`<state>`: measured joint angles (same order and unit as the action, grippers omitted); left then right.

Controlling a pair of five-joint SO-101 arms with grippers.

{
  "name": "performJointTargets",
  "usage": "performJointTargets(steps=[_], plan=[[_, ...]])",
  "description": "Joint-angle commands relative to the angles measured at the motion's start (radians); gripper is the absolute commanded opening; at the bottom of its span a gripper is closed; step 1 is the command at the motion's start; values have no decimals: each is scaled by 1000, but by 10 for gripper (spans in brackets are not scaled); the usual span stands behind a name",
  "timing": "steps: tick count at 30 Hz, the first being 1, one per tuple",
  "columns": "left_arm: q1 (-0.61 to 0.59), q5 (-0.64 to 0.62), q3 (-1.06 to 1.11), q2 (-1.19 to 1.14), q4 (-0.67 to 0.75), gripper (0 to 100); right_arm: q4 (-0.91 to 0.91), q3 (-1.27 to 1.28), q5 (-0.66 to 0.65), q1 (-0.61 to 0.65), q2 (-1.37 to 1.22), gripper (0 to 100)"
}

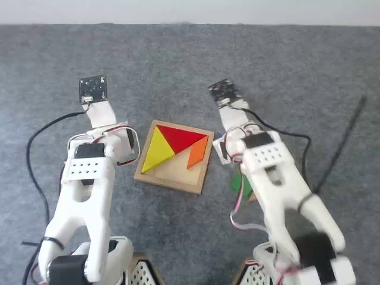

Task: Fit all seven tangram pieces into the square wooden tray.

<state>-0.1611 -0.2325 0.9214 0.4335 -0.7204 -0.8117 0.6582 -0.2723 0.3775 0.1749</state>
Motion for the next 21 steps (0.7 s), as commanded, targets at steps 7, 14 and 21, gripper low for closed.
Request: performJointTargets(steps=[7, 14, 21], plan=[[6, 8, -15, 5, 25, 23, -19, -209, -167, -2, -217, 170], [5, 8, -16, 6, 25, 23, -28, -227, -245, 12, -248, 296], [-2, 8, -19, 6, 25, 23, -21, -233, -255, 56, -291, 278]])
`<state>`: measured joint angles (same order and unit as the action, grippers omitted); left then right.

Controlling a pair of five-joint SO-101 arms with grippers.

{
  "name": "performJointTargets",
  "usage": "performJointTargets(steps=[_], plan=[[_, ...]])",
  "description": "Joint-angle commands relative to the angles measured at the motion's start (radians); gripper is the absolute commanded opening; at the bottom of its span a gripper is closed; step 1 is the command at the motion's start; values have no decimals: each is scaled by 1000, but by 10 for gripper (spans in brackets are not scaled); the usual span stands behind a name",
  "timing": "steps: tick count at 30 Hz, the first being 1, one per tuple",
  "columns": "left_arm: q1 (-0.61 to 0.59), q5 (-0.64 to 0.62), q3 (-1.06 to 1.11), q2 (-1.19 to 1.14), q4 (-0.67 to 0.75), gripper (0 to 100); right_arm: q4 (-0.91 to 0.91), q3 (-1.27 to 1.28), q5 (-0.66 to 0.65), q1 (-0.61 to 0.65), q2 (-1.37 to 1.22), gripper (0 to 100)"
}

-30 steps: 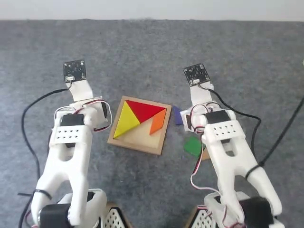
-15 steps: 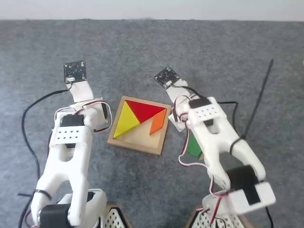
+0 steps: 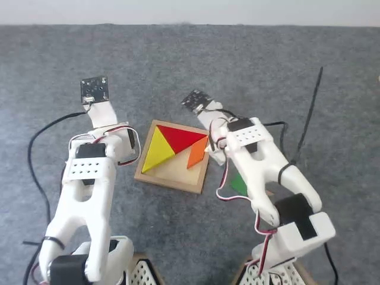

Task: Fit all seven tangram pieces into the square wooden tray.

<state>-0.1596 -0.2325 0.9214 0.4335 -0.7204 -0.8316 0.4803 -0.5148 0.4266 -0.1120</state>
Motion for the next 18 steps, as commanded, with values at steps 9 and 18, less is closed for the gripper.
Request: performJointTargets(steps=[9, 18], plan=[[-3, 8, -19, 6, 25, 23, -81, -160, -54, -30, -119, 277], [-3, 8, -19, 6, 21, 23, -102, -169, -117, -42, -130, 95]])
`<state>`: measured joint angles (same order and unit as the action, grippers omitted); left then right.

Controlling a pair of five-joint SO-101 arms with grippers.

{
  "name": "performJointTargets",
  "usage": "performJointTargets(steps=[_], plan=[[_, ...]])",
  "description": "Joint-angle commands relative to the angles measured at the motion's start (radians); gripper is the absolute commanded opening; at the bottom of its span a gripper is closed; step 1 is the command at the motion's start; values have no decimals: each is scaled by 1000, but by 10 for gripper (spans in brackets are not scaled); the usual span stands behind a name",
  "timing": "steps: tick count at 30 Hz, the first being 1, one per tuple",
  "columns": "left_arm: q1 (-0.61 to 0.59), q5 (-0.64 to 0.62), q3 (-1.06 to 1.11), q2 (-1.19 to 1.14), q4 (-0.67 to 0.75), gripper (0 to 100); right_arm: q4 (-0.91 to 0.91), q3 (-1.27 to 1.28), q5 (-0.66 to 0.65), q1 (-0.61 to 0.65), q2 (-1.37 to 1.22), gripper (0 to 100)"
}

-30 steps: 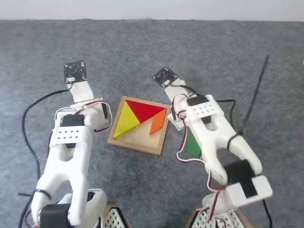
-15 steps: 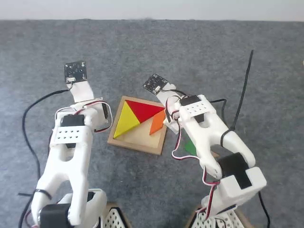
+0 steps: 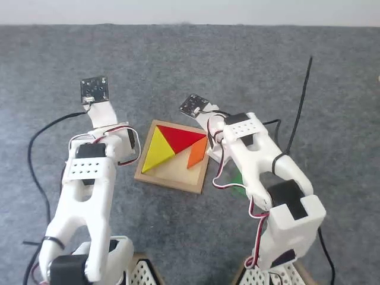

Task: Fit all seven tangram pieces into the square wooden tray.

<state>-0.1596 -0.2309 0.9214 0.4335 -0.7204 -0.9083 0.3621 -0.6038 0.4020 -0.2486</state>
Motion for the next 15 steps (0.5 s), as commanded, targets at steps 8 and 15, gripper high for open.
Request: performJointTargets(steps=[8, 15], plan=[[-3, 6, -19, 6, 21, 23, -45, -51, -28, -44, 7, 96], [0, 6, -18, 6, 23, 23, -131, -110, -28, -42, 50, 54]])
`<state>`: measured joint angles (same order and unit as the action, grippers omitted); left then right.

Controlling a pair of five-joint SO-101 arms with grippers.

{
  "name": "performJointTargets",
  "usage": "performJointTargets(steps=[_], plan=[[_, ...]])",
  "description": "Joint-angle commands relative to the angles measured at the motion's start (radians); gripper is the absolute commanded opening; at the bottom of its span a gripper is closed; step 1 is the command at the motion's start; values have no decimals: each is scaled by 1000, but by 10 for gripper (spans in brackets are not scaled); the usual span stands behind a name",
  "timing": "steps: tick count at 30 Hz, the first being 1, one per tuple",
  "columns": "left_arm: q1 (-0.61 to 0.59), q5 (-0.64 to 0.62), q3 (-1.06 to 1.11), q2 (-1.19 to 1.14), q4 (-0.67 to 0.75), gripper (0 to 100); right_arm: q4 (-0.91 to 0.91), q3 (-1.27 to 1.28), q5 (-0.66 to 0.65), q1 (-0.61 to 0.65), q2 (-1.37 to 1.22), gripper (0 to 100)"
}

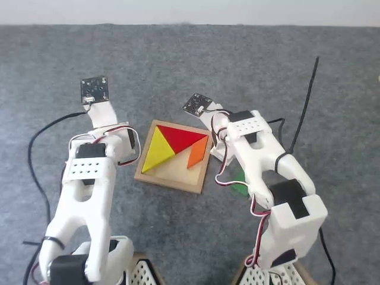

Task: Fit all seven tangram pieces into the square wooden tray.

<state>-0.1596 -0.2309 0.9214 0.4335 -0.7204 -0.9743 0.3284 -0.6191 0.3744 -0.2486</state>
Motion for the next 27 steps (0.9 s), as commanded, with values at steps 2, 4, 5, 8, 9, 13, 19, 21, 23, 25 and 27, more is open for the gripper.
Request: performJointTargets(steps=[2, 4, 5, 8, 9, 13, 19, 21, 23, 25, 27], plan=[[0, 6, -18, 6, 23, 23, -119, -100, -12, -15, 96, 36], [-3, 6, -19, 6, 23, 23, -153, -104, -8, -5, 140, 33], [-5, 6, -21, 6, 23, 23, -163, -101, -6, 1, 163, 32], [-25, 8, -33, 8, 20, 24, -211, -101, -12, 39, 220, 30], [-34, 8, -36, 8, 18, 24, -223, -101, -14, 56, 239, 30], [-78, 8, -44, 8, 14, 24, -252, -103, -95, 134, 292, 32], [-218, 25, -85, 6, -72, 24, -254, -107, -210, 302, 292, 34], [-264, 41, -77, 3, -71, 24, -236, -107, -253, 348, 268, 34], [-301, 44, -70, -2, -74, 24, -211, -107, -292, 383, 229, 34], [-311, 61, -48, 5, -68, 24, -188, -107, -330, 420, 177, 34], [-311, 71, -36, 5, -66, 24, -177, -109, -364, 452, 131, 34]])
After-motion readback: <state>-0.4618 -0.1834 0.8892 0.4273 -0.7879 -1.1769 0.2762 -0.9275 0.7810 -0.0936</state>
